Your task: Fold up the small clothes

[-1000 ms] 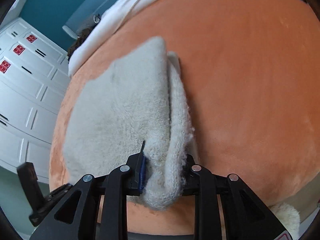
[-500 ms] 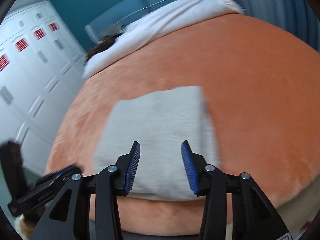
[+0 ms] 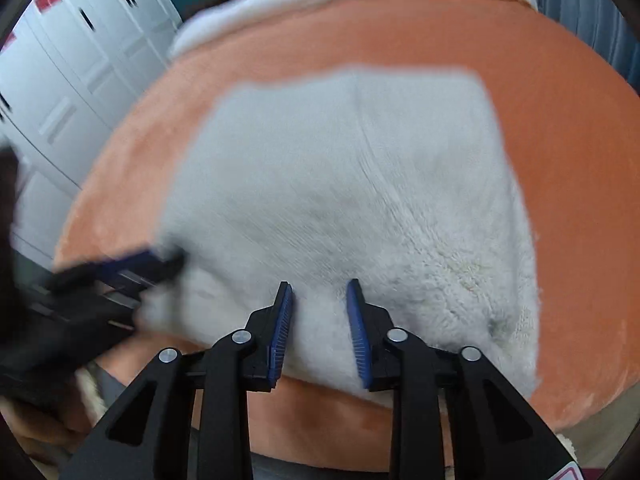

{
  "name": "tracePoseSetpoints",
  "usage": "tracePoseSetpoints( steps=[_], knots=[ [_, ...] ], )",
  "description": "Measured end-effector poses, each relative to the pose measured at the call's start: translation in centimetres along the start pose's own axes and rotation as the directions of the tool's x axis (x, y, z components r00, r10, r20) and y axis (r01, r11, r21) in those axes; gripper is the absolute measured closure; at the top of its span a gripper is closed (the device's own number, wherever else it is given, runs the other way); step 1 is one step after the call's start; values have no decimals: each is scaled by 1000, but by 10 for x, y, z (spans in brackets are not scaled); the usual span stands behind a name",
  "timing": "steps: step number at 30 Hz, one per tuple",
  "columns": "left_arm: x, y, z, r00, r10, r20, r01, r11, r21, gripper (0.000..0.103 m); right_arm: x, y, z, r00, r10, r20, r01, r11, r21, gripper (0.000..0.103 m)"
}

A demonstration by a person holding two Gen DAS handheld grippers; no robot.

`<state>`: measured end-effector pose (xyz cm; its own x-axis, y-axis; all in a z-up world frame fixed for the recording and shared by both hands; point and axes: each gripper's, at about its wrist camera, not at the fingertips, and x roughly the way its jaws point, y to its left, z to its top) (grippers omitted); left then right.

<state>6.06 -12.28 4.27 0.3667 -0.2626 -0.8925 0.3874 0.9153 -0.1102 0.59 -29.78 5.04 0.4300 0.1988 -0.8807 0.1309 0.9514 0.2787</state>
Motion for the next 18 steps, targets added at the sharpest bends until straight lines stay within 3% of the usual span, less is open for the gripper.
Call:
tracePoseSetpoints(
  steps=[3, 5, 7, 10, 14, 15, 16, 17, 18],
  knots=[
    [-1, 0, 0, 1000, 12, 7, -12, 1000, 14, 60, -25, -4, 8, 998, 54, 44, -57, 997, 52, 80],
    [1, 1, 0, 1000, 10, 4, -10, 1000, 8, 60, -53, -16, 20, 989, 47, 142, -62, 993, 105, 67],
    [3, 2, 1, 1000, 9, 3, -9, 1000, 4, 60, -60, -35, 34, 984, -4, 176, -24, 988, 155, 53],
    [3, 0, 1, 1000, 17, 4, -17, 1000, 11, 59, -45, -68, 49, 990, -68, 124, 39, 974, 221, 48],
    [3, 1, -1, 1000, 13, 7, -13, 1000, 6, 57, -16, -92, 51, 997, -45, 61, 27, 961, 274, 47],
    [3, 2, -1, 1000, 17, 7, -17, 1000, 3, 55, -12, -91, 52, 997, -54, 55, 38, 963, 267, 48],
    [4, 3, -1, 1000, 15, 4, -15, 1000, -6, 52, -11, -87, 54, 995, -75, 59, 59, 968, 245, 59],
    [6, 5, -1, 1000, 10, 0, -10, 1000, -13, 50, -14, -82, 55, 994, -86, 71, 69, 973, 219, 87],
    [6, 8, -1, 1000, 1, -5, -1, 1000, -23, 49, -21, -75, 61, 992, -87, 91, 69, 979, 190, 90]
  ],
)
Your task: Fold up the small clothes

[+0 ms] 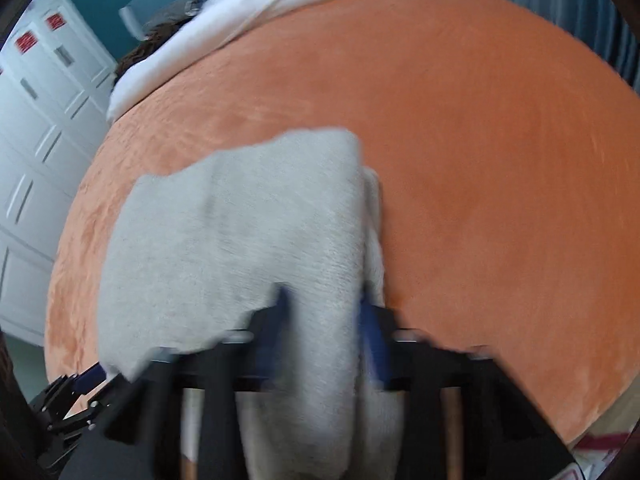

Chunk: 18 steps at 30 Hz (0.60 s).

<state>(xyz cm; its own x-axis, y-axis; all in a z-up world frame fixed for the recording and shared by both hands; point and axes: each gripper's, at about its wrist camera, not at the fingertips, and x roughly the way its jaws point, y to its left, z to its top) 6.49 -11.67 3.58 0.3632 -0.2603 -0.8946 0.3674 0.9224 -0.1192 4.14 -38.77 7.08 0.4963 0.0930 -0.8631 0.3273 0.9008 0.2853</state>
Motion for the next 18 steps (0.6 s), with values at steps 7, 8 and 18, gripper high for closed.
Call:
tracePoseSetpoints(
  steps=[7, 8, 18],
  knots=[
    [-1, 8, 0, 1000, -30, 9, 30, 999, -28, 48, -74, 20, 20, 961, 180, 210, -171, 983, -61, 94],
    [1, 9, 0, 1000, -29, 6, 29, 999, -33, 47, -59, 18, 17, 974, 131, 187, -121, 991, -65, 94],
    [-22, 19, -17, 994, -100, 40, 101, 994, -44, 42, -46, -31, -30, 986, 124, 109, -136, 984, 111, 57]
  ],
)
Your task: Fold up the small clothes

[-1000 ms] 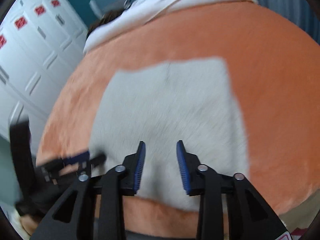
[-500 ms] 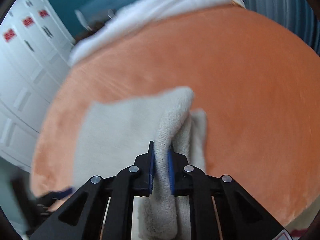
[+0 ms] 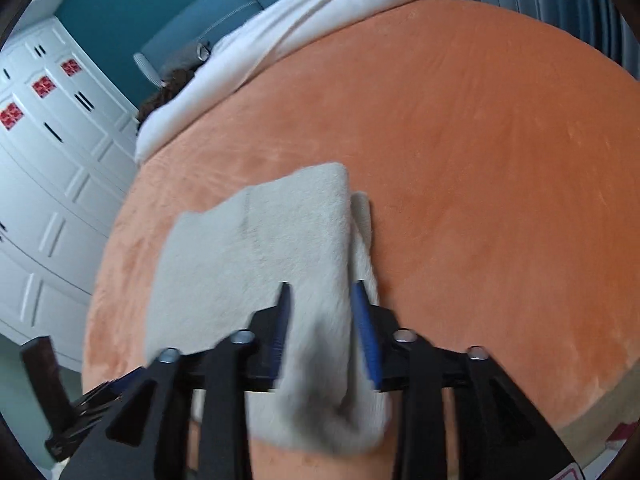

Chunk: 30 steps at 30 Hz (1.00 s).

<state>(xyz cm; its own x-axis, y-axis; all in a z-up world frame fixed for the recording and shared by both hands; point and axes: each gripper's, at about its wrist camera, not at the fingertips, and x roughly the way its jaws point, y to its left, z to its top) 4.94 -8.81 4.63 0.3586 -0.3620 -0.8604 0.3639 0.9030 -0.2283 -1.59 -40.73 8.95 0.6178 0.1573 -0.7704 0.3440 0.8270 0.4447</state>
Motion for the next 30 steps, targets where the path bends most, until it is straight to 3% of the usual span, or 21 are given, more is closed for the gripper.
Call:
tracePoseSetpoints(
  steps=[1, 5, 9, 10, 12, 13, 14, 16, 19, 21, 22, 23, 30],
  knots=[
    [-4, 0, -5, 1000, -9, 0, 9, 1000, 3, 42, -5, 1, -8, 1000, 8, -6, -8, 1000, -4, 50],
    [-6, -12, -34, 999, -15, -47, 20, 996, 91, 36, -4, -2, -48, 997, -16, -76, 13, 999, -36, 49],
    [5, -24, -47, 998, 41, -38, -34, 987, 159, 38, 7, 10, -61, 996, -33, -81, 30, 999, -35, 49],
    [5, -25, -43, 999, 44, -20, -40, 986, 159, 42, 11, 11, -60, 997, -26, -75, 25, 999, -23, 51],
    [4, -25, -35, 998, 57, 12, -59, 985, 160, 49, 14, 13, -55, 997, -11, -78, 10, 1000, -4, 73],
    [4, -24, -29, 998, 67, 17, -69, 985, 157, 59, 13, 15, -51, 997, 6, -76, -6, 1000, -1, 86],
    [5, -22, -23, 998, 64, 13, -66, 987, 149, 70, 3, 16, -48, 997, 35, -68, -34, 999, 3, 87],
    [1, -16, -15, 998, 66, 17, -68, 989, 131, 84, -24, 17, -43, 996, 90, -18, -90, 996, 3, 91],
    [-2, -3, -13, 997, 75, 10, -76, 992, 104, 91, -43, 18, -43, 995, 99, 30, -99, 995, 6, 92],
    [7, 2, -20, 996, 86, -29, -83, 991, 101, 91, -15, 8, -57, 998, -6, -61, 6, 1000, -8, 92],
    [13, 4, -24, 995, 83, -51, -78, 992, 95, 91, 10, -1, -69, 988, -77, -137, 75, 997, -22, 92],
    [15, 5, -27, 995, 81, -60, -76, 993, 85, 91, 23, -8, -79, 979, -85, -186, 83, 996, -21, 92],
    [-7, -12, -22, 996, 81, -41, -75, 989, 125, 87, -12, 8, -61, 994, -29, -104, 31, 999, 22, 79]
  ],
)
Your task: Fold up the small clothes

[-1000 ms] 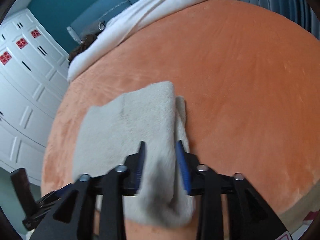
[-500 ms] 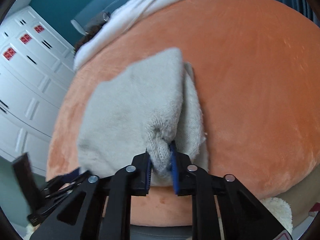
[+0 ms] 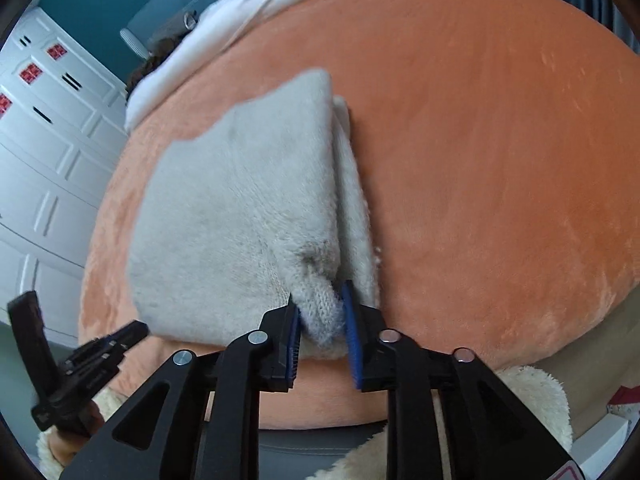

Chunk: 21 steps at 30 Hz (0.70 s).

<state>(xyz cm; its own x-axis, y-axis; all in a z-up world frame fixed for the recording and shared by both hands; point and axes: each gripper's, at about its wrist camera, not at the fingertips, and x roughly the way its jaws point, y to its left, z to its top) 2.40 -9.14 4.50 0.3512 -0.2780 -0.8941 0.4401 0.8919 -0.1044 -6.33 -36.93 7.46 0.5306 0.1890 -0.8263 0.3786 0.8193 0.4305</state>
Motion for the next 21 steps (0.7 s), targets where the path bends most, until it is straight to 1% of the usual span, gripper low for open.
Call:
tracePoseSetpoints(
  steps=[1, 3, 5, 6, 8, 10, 11, 13, 14, 16, 17, 18, 19, 20, 21],
  knots=[
    [-5, -3, 3, 1000, -1, 10, 1, 1000, 5, 84, -9, 5, 2, 1000, 0, 31, 0, 1000, -4, 78],
    [-13, -10, 6, 1000, 0, 30, 0, 1000, 12, 76, -22, 20, 8, 995, -22, 96, 26, 999, -38, 78],
    [-20, -18, 11, 998, 7, 60, -8, 1000, 27, 66, -26, 40, 16, 985, -72, 156, 91, 989, -117, 78],
    [-20, -23, 14, 997, 11, 71, -14, 999, 39, 65, -23, 45, 20, 982, -89, 164, 114, 982, -150, 78],
    [-16, -30, 20, 997, 23, 71, -27, 998, 50, 65, -15, 48, 26, 981, -110, 160, 138, 975, -173, 78],
    [-6, -32, 24, 998, 23, 51, -26, 998, 52, 65, -2, 44, 29, 991, -54, 120, 72, 986, -151, 79],
    [3, -33, 25, 999, 38, 31, -40, 998, 55, 65, 7, 38, 30, 994, -55, 91, 67, 988, -142, 79],
    [13, -34, 23, 999, 53, 15, -54, 997, 57, 65, 44, 25, 27, 989, -151, 7, 150, 975, -165, 82],
    [14, -35, 23, 999, 49, 10, -50, 997, 58, 64, 51, 20, 24, 988, -157, -2, 155, 974, -164, 82],
    [12, -39, 22, 998, 66, 18, -68, 995, 75, 60, 30, 25, 30, 993, -114, 23, 116, 983, -140, 82],
    [12, -40, 22, 997, 68, 20, -69, 994, 83, 58, 18, 30, 32, 993, -103, 54, 110, 983, -146, 82],
    [12, -41, 22, 997, 70, 19, -71, 994, 86, 58, 12, 34, 32, 991, -106, 76, 117, 980, -158, 80],
    [12, -41, 21, 997, 69, 19, -71, 994, 85, 58, 13, 36, 32, 990, -121, 78, 133, 975, -177, 77],
    [13, -41, 21, 997, 68, 21, -69, 994, 80, 58, 21, 36, 31, 987, -149, 60, 158, 967, -198, 77],
    [14, -42, 20, 998, 68, 19, -69, 995, 77, 58, 38, 31, 27, 982, -189, 22, 189, 958, -216, 77]
  ],
)
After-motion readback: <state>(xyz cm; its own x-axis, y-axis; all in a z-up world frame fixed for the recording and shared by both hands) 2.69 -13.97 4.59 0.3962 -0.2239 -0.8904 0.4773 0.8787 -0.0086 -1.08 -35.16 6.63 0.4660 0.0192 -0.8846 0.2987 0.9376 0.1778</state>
